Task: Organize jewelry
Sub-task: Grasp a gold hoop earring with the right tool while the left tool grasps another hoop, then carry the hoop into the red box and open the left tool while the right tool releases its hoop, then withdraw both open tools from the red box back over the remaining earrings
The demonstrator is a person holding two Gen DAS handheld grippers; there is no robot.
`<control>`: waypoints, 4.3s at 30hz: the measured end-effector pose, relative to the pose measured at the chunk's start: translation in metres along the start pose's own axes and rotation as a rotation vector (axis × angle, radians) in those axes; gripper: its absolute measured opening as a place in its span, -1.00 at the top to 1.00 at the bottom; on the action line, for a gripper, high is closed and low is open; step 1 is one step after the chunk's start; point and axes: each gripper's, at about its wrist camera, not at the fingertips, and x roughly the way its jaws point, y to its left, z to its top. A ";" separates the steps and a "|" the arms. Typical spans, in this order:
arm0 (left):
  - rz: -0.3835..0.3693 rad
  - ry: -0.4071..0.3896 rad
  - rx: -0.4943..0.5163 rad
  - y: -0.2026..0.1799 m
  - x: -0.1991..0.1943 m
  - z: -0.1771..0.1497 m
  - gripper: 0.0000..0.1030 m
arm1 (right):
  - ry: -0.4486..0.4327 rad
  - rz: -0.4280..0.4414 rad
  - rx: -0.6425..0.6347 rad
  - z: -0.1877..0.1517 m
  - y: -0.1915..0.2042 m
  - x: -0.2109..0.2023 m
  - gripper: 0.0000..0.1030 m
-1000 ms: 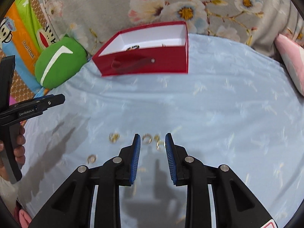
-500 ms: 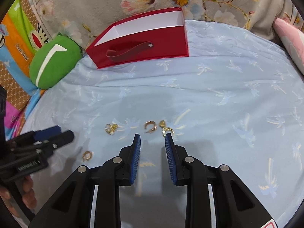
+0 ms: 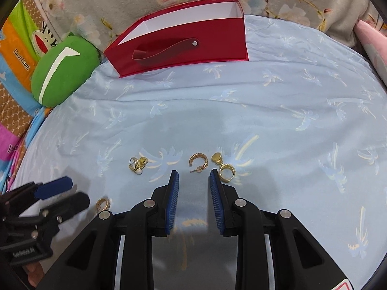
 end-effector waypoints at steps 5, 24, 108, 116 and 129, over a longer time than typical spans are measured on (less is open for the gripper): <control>-0.010 0.015 0.012 -0.003 0.002 -0.008 -0.15 | -0.007 -0.011 -0.016 0.006 0.003 0.006 0.49; 0.024 -0.010 0.067 -0.025 0.014 -0.009 -0.22 | -0.019 -0.013 -0.003 -0.002 0.000 -0.009 0.69; 0.237 -0.286 0.081 0.063 0.086 0.367 0.68 | -0.147 0.057 -0.041 0.362 0.005 0.114 0.69; 0.178 -0.193 0.082 0.049 0.139 0.391 0.68 | -0.102 -0.022 -0.023 0.379 -0.014 0.151 0.69; 0.180 -0.276 0.040 0.042 0.150 0.395 -0.14 | -0.130 -0.033 -0.022 0.374 -0.022 0.157 0.56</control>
